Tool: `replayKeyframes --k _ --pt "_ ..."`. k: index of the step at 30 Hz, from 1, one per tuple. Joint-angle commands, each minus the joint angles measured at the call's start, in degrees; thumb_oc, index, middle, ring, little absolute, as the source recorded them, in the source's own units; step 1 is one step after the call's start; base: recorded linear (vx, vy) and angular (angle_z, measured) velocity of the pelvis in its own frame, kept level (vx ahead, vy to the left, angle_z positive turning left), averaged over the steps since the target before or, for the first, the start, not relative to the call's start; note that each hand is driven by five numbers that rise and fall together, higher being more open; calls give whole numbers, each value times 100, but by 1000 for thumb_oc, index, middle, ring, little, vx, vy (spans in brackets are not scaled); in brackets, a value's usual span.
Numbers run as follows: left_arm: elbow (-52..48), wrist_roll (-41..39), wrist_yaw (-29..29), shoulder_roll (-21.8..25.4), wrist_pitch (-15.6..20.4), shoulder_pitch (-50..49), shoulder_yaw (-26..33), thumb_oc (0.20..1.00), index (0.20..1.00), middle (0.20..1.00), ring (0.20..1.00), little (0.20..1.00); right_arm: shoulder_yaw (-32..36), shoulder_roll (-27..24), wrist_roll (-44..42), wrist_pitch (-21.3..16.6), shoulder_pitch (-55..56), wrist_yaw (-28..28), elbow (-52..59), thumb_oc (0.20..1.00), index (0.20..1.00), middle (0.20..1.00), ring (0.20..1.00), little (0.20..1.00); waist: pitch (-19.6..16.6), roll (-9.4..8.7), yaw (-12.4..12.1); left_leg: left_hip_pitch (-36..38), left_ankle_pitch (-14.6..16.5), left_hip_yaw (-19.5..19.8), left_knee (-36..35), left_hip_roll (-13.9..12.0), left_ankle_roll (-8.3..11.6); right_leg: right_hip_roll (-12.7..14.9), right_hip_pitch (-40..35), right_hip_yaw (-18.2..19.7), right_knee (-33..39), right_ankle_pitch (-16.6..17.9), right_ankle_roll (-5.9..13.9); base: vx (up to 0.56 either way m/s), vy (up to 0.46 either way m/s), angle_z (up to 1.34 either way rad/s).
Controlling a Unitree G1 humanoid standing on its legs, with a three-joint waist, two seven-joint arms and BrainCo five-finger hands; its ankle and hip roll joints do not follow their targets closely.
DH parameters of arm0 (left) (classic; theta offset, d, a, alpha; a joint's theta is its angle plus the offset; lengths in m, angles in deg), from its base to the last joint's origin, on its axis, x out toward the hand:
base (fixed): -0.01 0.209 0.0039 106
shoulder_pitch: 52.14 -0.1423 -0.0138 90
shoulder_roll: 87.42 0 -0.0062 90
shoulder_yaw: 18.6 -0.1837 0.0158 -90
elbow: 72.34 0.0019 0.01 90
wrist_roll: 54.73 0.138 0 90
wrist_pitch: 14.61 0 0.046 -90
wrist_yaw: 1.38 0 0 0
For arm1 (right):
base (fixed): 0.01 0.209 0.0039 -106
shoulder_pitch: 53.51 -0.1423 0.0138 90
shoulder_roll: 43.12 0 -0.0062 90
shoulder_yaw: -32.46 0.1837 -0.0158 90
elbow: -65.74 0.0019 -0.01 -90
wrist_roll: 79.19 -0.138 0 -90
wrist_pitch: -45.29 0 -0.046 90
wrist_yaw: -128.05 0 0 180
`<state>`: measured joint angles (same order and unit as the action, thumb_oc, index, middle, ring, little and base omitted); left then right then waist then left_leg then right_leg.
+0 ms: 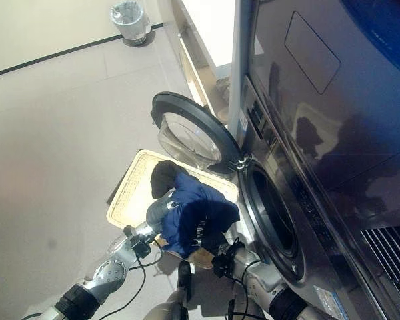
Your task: Put the clothes into the washing machine.
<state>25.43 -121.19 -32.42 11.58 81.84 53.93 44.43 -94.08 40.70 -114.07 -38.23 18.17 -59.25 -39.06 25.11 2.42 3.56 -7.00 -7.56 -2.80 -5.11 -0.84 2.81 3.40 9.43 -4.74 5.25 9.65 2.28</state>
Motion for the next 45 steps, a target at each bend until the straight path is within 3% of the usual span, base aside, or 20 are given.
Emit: replayKeyframes --k 1,9,11,20,28,29,30,34,41,45 --pt "-512 -206 85 -135 551 292 343 200 200 200 200 200 -137 -246 442 -109 -45 -369 444 1000 1000 1000 1000 1000 -85 -153 -21 138 429 -323 89 438 -149 -92 -177 -111 -147 -456 128 22 -8 -5" --pt "-319 -352 270 -45 733 115 709 200 200 200 200 200 453 -778 137 -138 154 -617 477 1000 1000 1000 1000 1000 -203 -253 -60 228 474 -310 124 414 -141 -72 -281 -151 -162 -463 187 37 -41 0" --pt "-340 -239 502 -44 952 -76 1017 200 200 200 200 200 973 -936 122 -375 507 -372 686 1000 1000 1000 1000 1000 -248 -340 -53 298 500 -317 103 387 -147 -81 -306 -135 -197 -452 232 58 -87 -1" --pt "-468 -97 655 -248 1316 -276 1588 200 200 200 200 200 1649 -664 512 -709 1065 -166 633 1000 1000 1000 1000 1000 -326 -383 -28 446 575 -327 72 378 -196 -88 -400 -89 -211 -477 277 28 -13 -2" --pt "-550 26 693 -238 1108 -223 1593 200 200 200 200 200 1765 -561 758 -1093 1051 308 677 1000 1000 1000 1000 1000 -330 -351 -30 498 598 -320 92 383 -212 -81 -467 -91 -225 -497 279 14 -1 -1" --pt "-581 62 704 -232 1029 -221 1572 200 200 200 200 200 1785 -536 807 -1223 1033 470 724 1000 1000 1000 1000 1000 -329 -338 -26 506 602 -322 94 381 -215 -78 -471 -90 -228 -498 282 0 0 0" --pt "-586 176 671 -222 867 -211 1508 200 200 200 200 200 1846 -448 1057 -1603 983 899 870 1000 1000 1000 1000 1000 -316 -300 -9 510 615 -325 110 386 -229 -76 -468 -68 -243 -510 281 22 40 -1" --pt "-638 241 462 -237 547 -257 1324 200 200 200 200 200 1804 -421 2102 -1985 860 1373 1192 1000 1000 1000 1000 1000 -286 -190 28 489 640 -321 141 415 -266 -63 -451 -17 -240 -524 286 15 49 -6" --pt "-716 135 223 -184 159 -148 1096 200 200 200 200 200 1533 -591 3030 -1989 461 1575 1205 1000 1000 1000 1000 1000 -242 -109 1 437 653 -282 180 452 -286 -38 -432 -21 -232 -532 276 1 5 0" --pt "-679 86 92 -123 -23 56 884 200 200 200 200 200 1108 -805 3590 -1691 -15 1307 1048 1000 1000 1000 1000 1000 -190 -86 -60 368 659 -217 219 481 -279 -5 -398 -75 -244 -545 279 -5 -6 4"
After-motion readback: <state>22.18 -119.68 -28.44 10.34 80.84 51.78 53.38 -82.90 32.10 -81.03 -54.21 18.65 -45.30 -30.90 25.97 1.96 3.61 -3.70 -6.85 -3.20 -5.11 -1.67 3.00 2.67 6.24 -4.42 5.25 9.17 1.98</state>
